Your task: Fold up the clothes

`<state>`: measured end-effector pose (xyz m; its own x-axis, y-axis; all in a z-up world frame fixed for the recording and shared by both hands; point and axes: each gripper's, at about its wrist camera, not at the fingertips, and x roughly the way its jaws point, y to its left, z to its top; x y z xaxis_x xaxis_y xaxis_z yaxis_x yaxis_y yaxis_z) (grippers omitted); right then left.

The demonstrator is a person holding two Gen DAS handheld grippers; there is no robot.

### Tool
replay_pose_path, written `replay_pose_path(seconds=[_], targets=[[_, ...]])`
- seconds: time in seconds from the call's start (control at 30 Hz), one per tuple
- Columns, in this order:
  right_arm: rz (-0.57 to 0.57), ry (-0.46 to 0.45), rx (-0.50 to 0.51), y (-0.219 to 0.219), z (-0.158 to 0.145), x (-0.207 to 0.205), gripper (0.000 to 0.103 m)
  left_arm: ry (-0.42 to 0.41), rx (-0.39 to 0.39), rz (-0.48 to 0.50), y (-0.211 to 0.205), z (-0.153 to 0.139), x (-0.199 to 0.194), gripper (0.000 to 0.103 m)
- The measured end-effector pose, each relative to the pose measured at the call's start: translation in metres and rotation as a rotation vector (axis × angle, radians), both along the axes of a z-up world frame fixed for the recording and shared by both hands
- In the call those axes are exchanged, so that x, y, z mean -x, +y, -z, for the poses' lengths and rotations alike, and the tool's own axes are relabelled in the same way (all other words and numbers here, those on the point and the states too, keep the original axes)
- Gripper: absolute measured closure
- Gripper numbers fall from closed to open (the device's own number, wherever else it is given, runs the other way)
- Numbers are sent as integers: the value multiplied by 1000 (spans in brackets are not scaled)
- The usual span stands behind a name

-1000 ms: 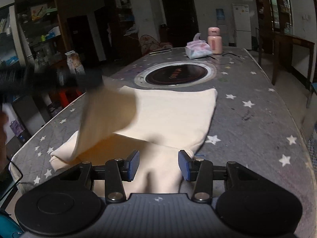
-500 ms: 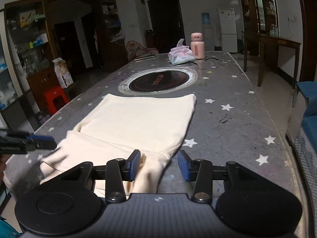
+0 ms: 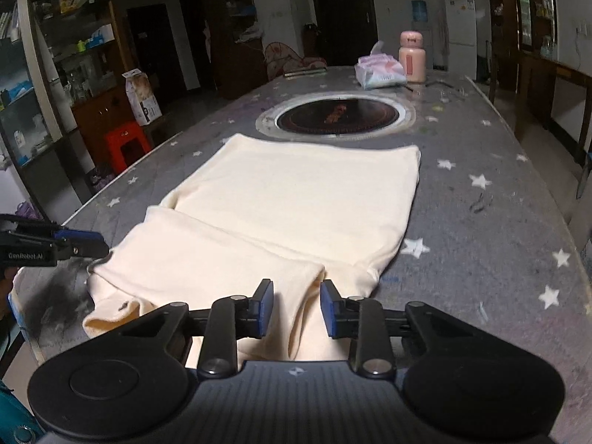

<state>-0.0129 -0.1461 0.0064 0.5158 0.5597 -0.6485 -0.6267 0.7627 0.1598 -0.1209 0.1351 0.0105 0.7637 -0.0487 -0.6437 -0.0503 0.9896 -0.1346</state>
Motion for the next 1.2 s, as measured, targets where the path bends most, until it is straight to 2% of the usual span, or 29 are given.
replay_pose_path(seconds=[0.13, 0.23, 0.37, 0.47, 0.67, 0.87, 1.07, 1.2], targets=[[20, -31, 25, 5, -2, -2, 77, -34, 36, 35, -9, -6, -22, 76], [21, -72, 38, 9, -6, 0, 77, -39, 22, 74, -19, -4, -41, 76], [-32, -92, 16, 16, -12, 3, 80, -18, 6, 113, -29, 5, -60, 76], [-49, -72, 26, 23, -5, -1, 80, 12, -8, 104, -28, 15, -67, 76], [-93, -84, 73, 23, -3, 7, 81, 11, -34, 107, -26, 10, -57, 76], [-156, -109, 115, 24, -5, 23, 81, -13, -76, 197, -46, 5, -38, 76], [-181, -128, 145, 25, -3, 33, 80, -5, -181, 271, -70, 19, -25, 75], [-198, -140, 165, 26, -1, 40, 80, -2, -202, 278, -72, 19, -22, 73]])
